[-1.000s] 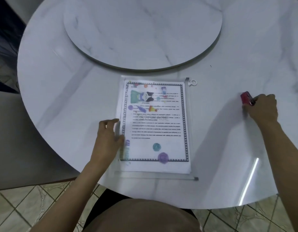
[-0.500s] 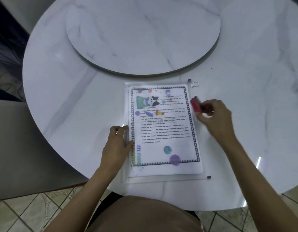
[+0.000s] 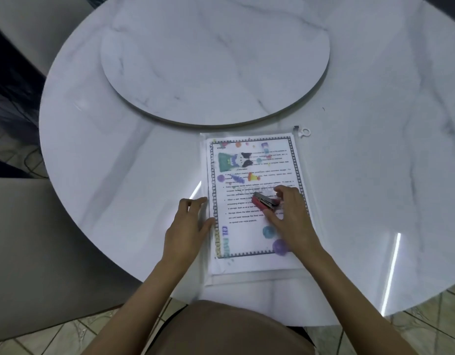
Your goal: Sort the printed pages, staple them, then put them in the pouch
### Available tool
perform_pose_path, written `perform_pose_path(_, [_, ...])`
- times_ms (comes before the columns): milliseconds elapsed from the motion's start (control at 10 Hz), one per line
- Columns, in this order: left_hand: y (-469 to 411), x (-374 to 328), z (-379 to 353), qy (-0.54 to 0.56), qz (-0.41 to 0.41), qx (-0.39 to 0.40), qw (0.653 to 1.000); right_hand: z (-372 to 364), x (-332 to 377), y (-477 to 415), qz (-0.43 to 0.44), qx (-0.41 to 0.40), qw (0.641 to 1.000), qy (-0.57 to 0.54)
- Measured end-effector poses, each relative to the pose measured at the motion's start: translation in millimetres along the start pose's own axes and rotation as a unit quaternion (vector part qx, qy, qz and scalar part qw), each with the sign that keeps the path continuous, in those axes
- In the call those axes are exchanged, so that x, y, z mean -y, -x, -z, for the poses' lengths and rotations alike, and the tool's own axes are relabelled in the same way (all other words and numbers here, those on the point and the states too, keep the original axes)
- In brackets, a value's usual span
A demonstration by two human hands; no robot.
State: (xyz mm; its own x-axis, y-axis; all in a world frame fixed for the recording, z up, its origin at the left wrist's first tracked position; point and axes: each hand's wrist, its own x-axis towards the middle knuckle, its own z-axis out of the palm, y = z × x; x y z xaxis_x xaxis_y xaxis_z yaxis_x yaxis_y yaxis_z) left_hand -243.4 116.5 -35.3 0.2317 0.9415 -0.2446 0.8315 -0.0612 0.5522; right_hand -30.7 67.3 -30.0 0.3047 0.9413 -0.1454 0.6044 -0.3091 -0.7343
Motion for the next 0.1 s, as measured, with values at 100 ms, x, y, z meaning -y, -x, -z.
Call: perform_pose_path(100, [2.0, 5.7, 3.7, 0.023, -0.01, -0.012, 1.0, 11.6, 10.5, -4.1, 0.002, -0.054, 0.998, -0.029])
